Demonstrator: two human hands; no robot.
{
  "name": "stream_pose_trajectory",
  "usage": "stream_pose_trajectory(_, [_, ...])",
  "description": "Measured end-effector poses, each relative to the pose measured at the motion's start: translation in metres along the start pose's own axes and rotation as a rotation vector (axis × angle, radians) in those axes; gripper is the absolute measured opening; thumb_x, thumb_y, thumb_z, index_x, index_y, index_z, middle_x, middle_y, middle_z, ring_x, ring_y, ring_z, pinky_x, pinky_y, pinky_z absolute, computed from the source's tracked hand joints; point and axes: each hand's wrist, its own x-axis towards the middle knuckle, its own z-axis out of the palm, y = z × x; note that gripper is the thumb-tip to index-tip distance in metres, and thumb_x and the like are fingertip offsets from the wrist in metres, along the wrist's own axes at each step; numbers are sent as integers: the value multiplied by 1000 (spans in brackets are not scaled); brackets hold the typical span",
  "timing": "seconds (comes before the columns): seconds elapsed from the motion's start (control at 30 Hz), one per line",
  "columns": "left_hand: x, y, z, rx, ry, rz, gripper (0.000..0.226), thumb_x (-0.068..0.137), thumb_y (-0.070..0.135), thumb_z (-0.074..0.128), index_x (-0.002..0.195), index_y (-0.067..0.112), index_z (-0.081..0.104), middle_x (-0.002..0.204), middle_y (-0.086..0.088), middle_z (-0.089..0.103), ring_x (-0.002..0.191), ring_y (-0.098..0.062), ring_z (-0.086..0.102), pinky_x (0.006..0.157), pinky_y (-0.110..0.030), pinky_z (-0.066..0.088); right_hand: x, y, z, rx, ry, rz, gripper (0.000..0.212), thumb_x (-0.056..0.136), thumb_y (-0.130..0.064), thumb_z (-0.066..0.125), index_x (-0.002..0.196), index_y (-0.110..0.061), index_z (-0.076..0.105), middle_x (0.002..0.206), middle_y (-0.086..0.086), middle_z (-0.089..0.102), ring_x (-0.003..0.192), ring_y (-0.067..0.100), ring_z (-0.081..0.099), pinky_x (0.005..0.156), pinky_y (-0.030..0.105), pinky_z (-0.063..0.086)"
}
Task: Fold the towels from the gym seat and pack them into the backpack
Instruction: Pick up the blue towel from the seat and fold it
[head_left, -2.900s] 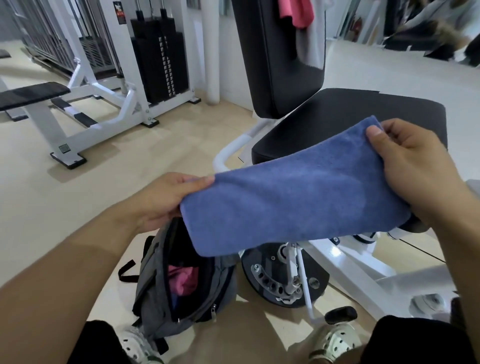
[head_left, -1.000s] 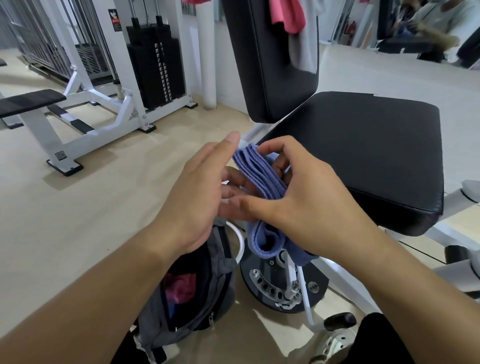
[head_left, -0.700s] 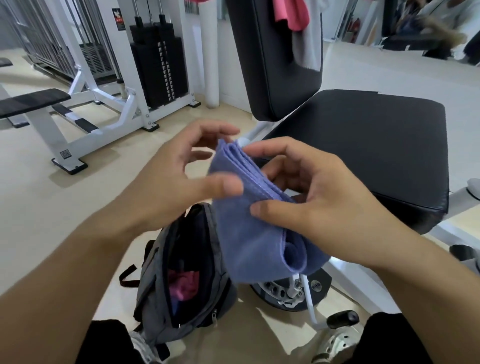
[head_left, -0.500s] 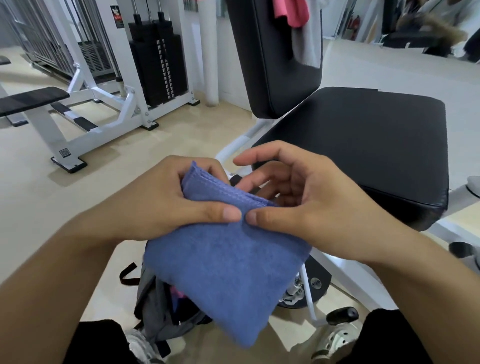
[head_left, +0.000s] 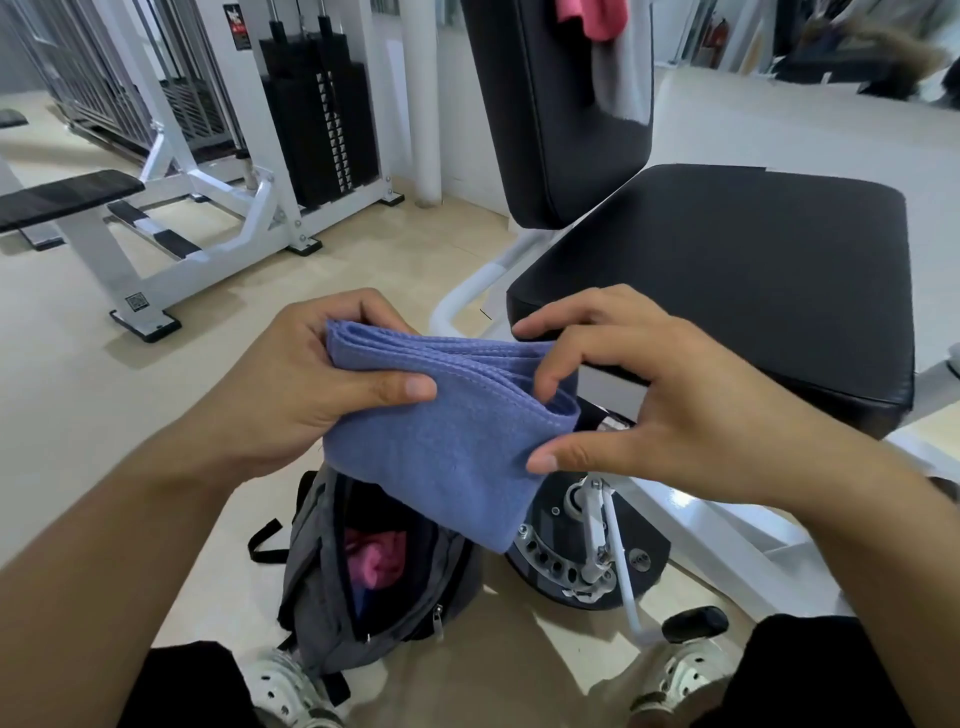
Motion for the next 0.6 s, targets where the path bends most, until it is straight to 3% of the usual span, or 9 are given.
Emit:
stream_pose_trajectory(0.17, [-3, 2, 0, -47, -63, -10, 42, 52, 48, 96, 72, 23, 69, 91, -6, 77, 87, -18, 73, 74, -23, 56, 2, -1, 5, -28, 37, 28, 32, 75, -56, 76, 72, -27, 62, 124, -22, 60, 126, 4, 50, 101, 19, 43])
stream_pose_trajectory(0.27, [-5, 5, 2, -53, -115, -12, 37, 58, 32, 95, 71, 22, 62, 103, -9, 79, 93, -17, 74, 74, -21, 56, 4, -2, 4, 158, 115, 121, 32, 76, -34, 82, 68, -14, 59, 107, -15, 73, 105, 7, 69, 89, 26, 56])
stream_pose_trajectory(0.37, [-5, 3, 5, -39, -94, -6, 41, 58, 12, 93, 69, 23, 54, 101, -11, 79, 88, -15, 74, 72, -20, 56, 5, 0, 0, 400, 122, 186, 30, 73, -2, 86, 75, -2, 55, 97, 2, 76, 87, 16, 76, 74, 28, 62])
stream_pose_trajectory(0.47, [-5, 1, 7, -62, -59, -18, 39, 61, 14, 88, 68, 24, 51, 104, -16, 78, 92, -20, 74, 73, -23, 57, 6, 0, -2, 477, 117, 201, 31, 73, 8, 83, 88, -3, 58, 96, 8, 74, 83, 21, 74, 72, 28, 62])
stream_pose_trajectory(0.53, [-4, -1, 10, -81, -39, -26, 39, 60, 14, 88, 69, 23, 51, 102, -18, 78, 90, -22, 74, 73, -24, 58, 7, -1, 0, 457, 94, 220, 43, 73, 4, 84, 108, -12, 64, 100, 6, 72, 88, 26, 71, 77, 32, 62])
stream_pose_trajectory(0.6, [-4, -3, 14, -102, -52, -27, 41, 60, 10, 89, 70, 21, 50, 98, -20, 77, 86, -21, 74, 71, -24, 58, 8, -2, 3, 384, 43, 271, 62, 68, -19, 91, 123, -26, 63, 105, -3, 72, 92, 15, 71, 84, 31, 61])
